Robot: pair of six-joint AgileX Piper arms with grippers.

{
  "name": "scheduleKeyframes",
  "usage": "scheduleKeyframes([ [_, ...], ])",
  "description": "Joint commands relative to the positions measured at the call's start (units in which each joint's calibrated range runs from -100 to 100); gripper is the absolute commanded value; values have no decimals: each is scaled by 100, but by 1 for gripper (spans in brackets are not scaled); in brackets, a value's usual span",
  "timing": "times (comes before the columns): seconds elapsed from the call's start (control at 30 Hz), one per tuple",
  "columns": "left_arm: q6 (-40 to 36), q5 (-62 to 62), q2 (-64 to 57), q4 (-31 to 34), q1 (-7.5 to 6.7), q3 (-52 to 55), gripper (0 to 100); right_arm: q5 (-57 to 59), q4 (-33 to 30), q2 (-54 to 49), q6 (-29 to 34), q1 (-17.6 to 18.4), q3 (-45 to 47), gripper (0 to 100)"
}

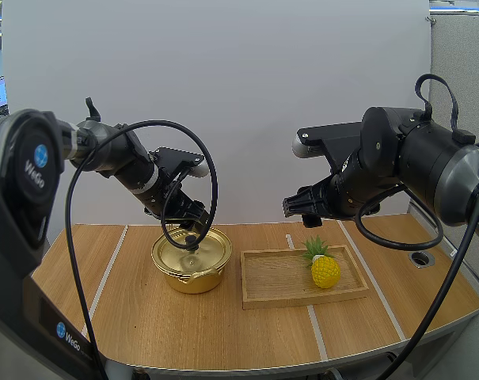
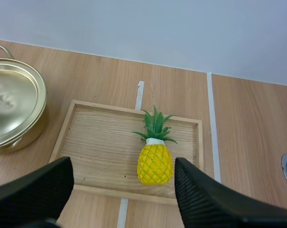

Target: Open the pot, put the pineapple inside, and close it

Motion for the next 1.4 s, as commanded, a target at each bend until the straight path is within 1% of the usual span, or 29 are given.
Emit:
scheduleKeyframes([
  [0.0,21,-18,348,-99,2,-225,100,-139,-23,-19,-9,-16,-51,100],
  [0.17,21,-18,675,-77,2,-337,100,-158,-23,-19,-9,-16,-51,100],
  [0.6,21,-22,995,6,2,-350,100,-158,-23,-19,-9,-16,-51,100],
  [1.1,21,118,1090,48,2,-350,100,-158,-11,-19,-9,-16,-51,100],
  [1.23,21,157,1069,158,2,-350,100,-158,-11,-19,-9,-16,-51,100],
  [1.27,21,175,1069,212,2,-350,89,-158,-11,-19,-9,-16,-51,100],
  [1.37,21,209,1022,315,2,-350,39,-158,-11,-19,-9,-16,-51,100],
])
